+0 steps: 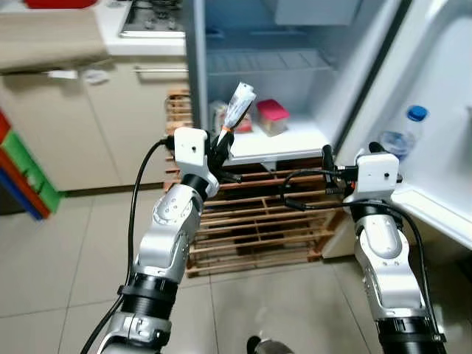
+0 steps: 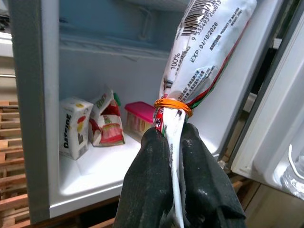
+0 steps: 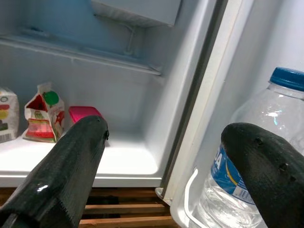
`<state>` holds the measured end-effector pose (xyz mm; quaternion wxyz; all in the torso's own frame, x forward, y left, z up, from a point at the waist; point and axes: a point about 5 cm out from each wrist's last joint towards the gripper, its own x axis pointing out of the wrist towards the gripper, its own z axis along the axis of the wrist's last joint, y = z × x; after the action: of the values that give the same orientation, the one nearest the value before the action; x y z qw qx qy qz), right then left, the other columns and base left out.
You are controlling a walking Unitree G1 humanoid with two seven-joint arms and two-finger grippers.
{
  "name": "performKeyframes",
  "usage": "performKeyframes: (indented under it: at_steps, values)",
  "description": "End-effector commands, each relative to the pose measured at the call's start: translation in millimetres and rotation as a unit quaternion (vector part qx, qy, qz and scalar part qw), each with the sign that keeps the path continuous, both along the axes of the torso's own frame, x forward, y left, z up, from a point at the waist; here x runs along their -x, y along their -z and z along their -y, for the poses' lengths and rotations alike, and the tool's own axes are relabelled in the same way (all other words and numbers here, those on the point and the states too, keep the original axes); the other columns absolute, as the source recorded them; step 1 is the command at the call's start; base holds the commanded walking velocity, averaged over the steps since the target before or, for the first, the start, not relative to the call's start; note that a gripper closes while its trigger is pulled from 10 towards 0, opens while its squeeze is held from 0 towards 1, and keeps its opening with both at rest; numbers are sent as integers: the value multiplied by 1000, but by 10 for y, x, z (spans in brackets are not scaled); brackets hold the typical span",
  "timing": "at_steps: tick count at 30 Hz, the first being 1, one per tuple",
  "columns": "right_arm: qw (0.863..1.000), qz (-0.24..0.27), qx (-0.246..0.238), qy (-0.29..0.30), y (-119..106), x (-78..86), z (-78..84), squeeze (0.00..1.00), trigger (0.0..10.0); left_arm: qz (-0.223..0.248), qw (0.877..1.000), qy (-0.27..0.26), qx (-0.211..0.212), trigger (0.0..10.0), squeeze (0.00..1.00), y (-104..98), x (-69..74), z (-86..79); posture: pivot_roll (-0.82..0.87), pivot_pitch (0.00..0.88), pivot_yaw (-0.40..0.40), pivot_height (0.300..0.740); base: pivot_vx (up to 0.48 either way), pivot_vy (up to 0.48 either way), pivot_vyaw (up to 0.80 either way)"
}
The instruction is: Restocking fridge
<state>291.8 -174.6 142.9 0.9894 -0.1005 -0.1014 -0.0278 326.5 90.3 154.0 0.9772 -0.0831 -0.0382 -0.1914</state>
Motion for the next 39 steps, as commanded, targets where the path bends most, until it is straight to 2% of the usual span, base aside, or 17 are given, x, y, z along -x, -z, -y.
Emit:
performKeyframes:
  at_steps: [1,4,5,9,16,21,26,39]
  values:
    - [1000,-6,-1,-5,24,-3,-17,655,10000,7,1000,6,-1,10000,0,-62,-31,7,-130,0,26,740,0,0,-800]
    - [1000,1,-7,-6,13,1,-37,655,10000,11,1000,6,4,10000,0,-93,-53,21,-133,0,31,740,0,0,-800]
    - [1000,1,-6,-5,18,1,-38,627,10000,11,1000,4,5,10000,0,-101,-65,29,-133,0,32,740,0,0,0]
    - [1000,1,-8,0,29,3,-36,624,10000,14,1000,1,17,10000,0,-143,-98,85,-135,0,36,740,0,0,0]
    - [1000,-1,-3,-5,37,21,-49,624,10000,16,999,29,20,10000,0,-159,-98,200,-151,0,34,740,0,0,0]
    - [1000,1,0,-4,32,30,-37,624,10000,31,997,72,1,10000,0,-213,-99,392,-157,0,29,740,480,0,0]
    - [1000,2,1,-3,34,36,-32,620,10000,40,993,114,5,10000,0,-281,-89,565,-167,0,34,740,480,0,0]
    - [1000,-1,3,-1,60,54,-14,624,10000,46,990,136,3,10000,0,-299,-95,649,-172,0,36,740,480,0,0]
